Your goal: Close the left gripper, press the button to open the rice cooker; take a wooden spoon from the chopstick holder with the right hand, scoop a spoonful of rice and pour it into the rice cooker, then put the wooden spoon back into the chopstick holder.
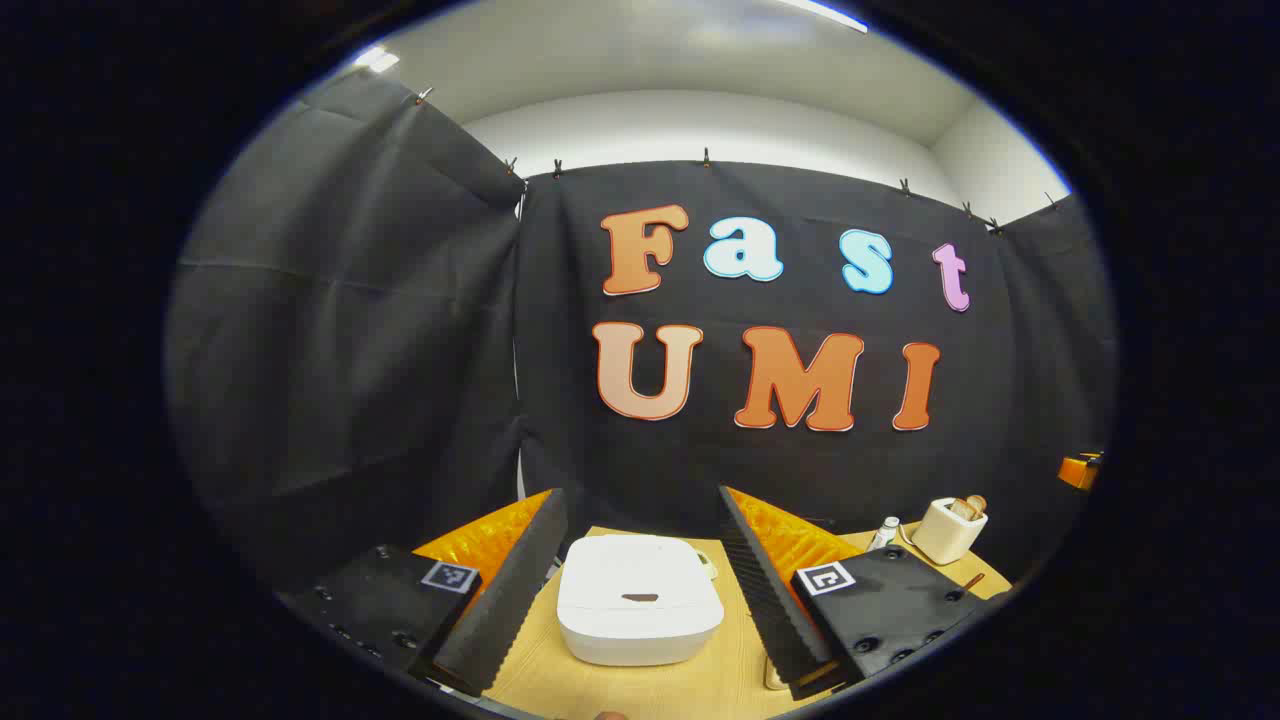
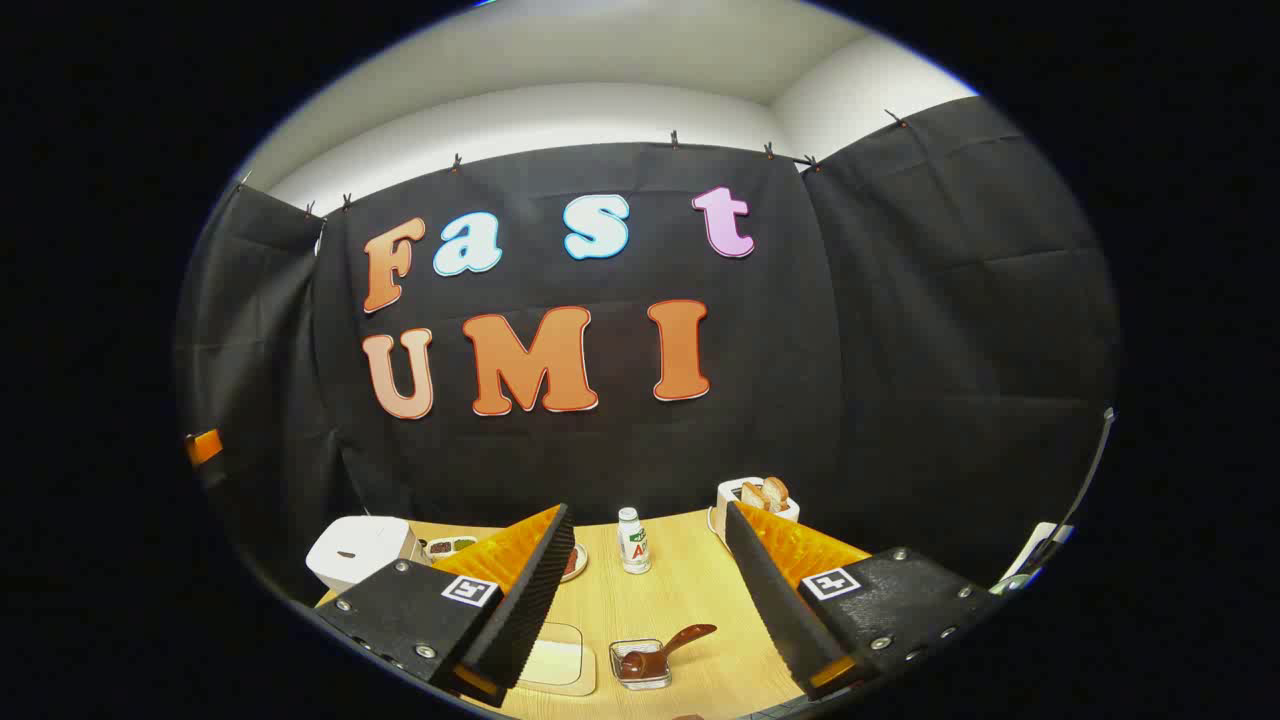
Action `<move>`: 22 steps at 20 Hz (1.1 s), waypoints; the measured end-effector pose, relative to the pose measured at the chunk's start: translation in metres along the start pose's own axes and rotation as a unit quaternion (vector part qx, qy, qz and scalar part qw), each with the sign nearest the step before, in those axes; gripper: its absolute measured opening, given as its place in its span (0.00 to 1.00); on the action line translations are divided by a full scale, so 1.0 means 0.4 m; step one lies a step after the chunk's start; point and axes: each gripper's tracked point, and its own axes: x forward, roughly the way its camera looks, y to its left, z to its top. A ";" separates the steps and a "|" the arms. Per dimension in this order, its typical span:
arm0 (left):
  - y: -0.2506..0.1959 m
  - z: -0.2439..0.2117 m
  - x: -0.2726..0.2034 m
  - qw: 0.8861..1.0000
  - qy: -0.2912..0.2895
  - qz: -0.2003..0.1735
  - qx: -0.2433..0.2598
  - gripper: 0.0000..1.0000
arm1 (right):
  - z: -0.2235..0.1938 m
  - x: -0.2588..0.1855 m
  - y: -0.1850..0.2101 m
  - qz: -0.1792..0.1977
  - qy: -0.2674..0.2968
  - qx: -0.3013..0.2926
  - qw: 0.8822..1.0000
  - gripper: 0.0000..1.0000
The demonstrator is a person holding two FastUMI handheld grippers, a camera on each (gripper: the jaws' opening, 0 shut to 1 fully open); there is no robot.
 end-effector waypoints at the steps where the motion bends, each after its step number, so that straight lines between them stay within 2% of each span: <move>1: 0.010 -0.001 0.000 1.000 0.001 0.002 -0.001 0.99 | 0.000 -0.006 0.005 0.000 -0.001 -0.001 1.000 0.95; 2: 0.021 -0.001 0.005 1.000 0.001 0.008 -0.002 0.99 | -0.001 -0.008 0.009 0.001 0.000 -0.001 1.000 0.95; 3: 0.030 0.001 0.007 1.000 0.003 0.010 -0.003 0.99 | -0.005 -0.012 0.008 0.000 0.001 -0.001 1.000 1.00; 4: 0.029 -0.001 0.007 1.000 0.005 0.008 -0.004 0.99 | -0.007 -0.016 0.009 -0.001 0.002 0.000 1.000 0.95; 11: 0.026 -0.005 0.016 1.000 0.008 -0.011 -0.014 1.00 | -0.006 -0.044 -0.010 -0.016 0.000 -0.007 1.000 0.95; 15: 0.038 -0.012 0.021 1.000 0.012 -0.007 -0.011 0.99 | -0.007 -0.052 -0.006 -0.015 -0.001 -0.003 1.000 0.95; 22: 0.019 -0.012 0.025 0.999 0.014 -0.030 -0.026 1.00 | -0.022 -0.054 -0.002 -0.015 0.007 -0.003 1.000 0.95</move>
